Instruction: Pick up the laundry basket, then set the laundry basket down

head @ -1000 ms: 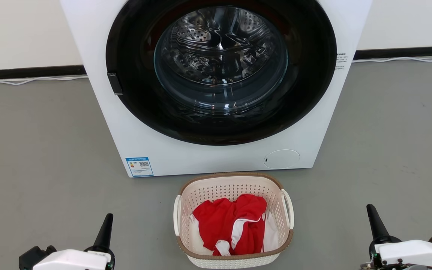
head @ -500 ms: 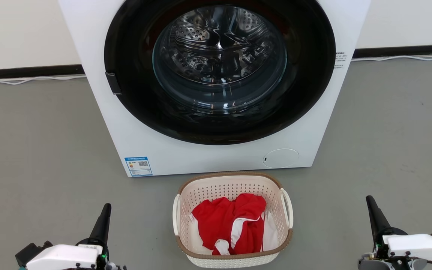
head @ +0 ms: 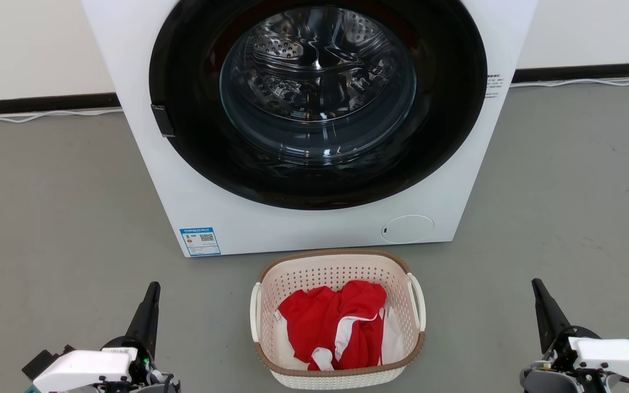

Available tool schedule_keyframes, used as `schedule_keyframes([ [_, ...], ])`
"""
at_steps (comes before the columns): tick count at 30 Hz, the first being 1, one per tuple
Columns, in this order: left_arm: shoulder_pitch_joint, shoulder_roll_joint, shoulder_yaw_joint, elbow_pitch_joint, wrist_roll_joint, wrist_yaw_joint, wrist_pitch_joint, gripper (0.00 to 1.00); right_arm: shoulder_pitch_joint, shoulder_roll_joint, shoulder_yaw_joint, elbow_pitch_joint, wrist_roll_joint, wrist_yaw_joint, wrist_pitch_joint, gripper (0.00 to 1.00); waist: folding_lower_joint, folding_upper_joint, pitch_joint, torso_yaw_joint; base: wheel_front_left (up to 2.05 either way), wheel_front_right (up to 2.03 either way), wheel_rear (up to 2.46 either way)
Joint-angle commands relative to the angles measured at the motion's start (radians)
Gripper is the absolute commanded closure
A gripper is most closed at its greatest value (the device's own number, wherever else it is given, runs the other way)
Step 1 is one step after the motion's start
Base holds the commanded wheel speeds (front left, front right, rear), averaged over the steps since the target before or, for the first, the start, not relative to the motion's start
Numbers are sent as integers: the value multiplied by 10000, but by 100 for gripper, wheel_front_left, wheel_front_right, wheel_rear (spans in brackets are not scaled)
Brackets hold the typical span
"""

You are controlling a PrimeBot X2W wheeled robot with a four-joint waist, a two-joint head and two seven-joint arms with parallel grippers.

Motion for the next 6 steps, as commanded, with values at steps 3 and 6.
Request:
schedule_keyframes([
  [3,-557,83,374,-320,-311,-148,107,100,-592,-26,164,-389,411,71,146,100,0,-1,3,-4,0,0,0],
  [6,-557,83,374,-321,-311,-148,106,100,-592,-26,164,-389,411,71,146,100,0,-1,3,-4,0,0,0],
])
